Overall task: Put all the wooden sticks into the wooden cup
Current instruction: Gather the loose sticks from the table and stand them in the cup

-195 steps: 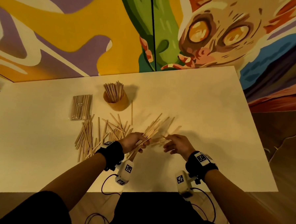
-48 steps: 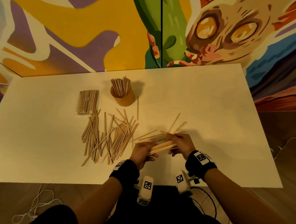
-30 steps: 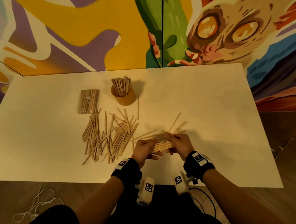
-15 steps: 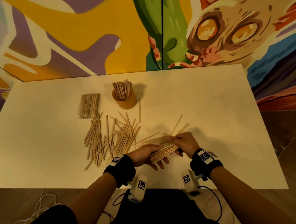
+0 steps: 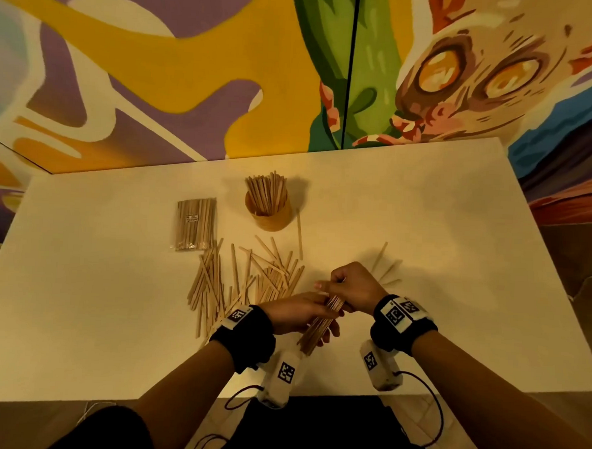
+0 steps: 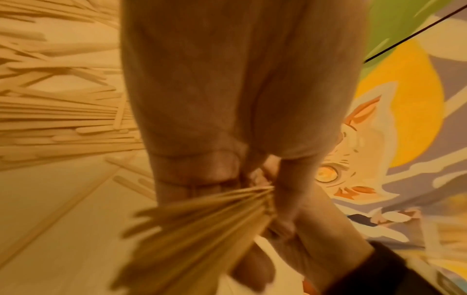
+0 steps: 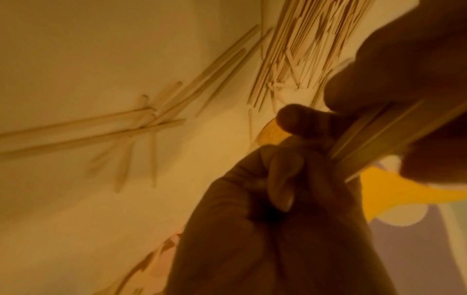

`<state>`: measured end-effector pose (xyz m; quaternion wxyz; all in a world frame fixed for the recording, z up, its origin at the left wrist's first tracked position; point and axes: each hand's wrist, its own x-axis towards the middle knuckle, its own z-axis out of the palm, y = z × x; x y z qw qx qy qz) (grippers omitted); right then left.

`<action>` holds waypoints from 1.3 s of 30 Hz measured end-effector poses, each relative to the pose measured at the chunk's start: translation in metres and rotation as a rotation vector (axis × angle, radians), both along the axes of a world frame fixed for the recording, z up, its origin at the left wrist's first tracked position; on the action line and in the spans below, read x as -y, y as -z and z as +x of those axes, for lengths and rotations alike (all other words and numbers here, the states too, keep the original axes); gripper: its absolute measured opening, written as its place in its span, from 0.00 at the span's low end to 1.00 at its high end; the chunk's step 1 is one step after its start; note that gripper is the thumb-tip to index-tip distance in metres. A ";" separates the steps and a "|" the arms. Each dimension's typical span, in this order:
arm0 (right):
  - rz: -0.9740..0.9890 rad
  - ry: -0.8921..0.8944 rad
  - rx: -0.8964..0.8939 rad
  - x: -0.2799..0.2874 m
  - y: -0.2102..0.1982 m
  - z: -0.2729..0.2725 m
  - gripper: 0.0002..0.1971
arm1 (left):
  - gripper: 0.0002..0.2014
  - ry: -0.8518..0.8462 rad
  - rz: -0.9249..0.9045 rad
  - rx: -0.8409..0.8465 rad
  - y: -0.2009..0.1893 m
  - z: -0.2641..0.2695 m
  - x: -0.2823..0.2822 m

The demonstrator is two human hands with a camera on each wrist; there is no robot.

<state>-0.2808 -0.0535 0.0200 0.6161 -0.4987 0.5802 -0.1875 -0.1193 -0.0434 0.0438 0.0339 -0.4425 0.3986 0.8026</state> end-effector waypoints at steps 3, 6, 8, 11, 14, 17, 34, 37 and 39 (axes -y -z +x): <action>0.010 0.069 -0.006 0.012 0.002 0.021 0.25 | 0.07 -0.114 0.038 0.044 0.002 0.011 0.006; 0.043 0.167 0.030 0.022 0.000 0.038 0.24 | 0.06 -0.221 0.048 0.082 0.007 0.028 0.012; 0.050 0.184 0.028 0.028 0.001 0.049 0.23 | 0.06 -0.273 0.066 0.089 0.009 0.039 0.015; 0.020 0.137 0.032 0.033 -0.001 0.065 0.20 | 0.09 -0.337 0.107 0.058 0.015 0.054 0.023; 0.004 0.094 0.108 0.040 -0.002 0.078 0.15 | 0.06 -0.292 0.113 -0.041 0.020 0.071 0.029; -0.066 -0.059 0.001 0.049 -0.004 0.086 0.18 | 0.08 -0.105 -0.046 -0.034 0.017 0.088 0.039; -0.121 -0.268 0.072 0.070 -0.023 0.092 0.15 | 0.12 -0.055 0.051 -0.147 -0.004 0.102 0.066; -0.196 -0.263 0.054 0.068 -0.015 0.091 0.15 | 0.09 -0.088 0.043 -0.150 0.000 0.098 0.062; -0.264 -0.256 0.010 0.066 -0.010 0.092 0.14 | 0.06 -0.096 0.031 -0.147 0.002 0.096 0.060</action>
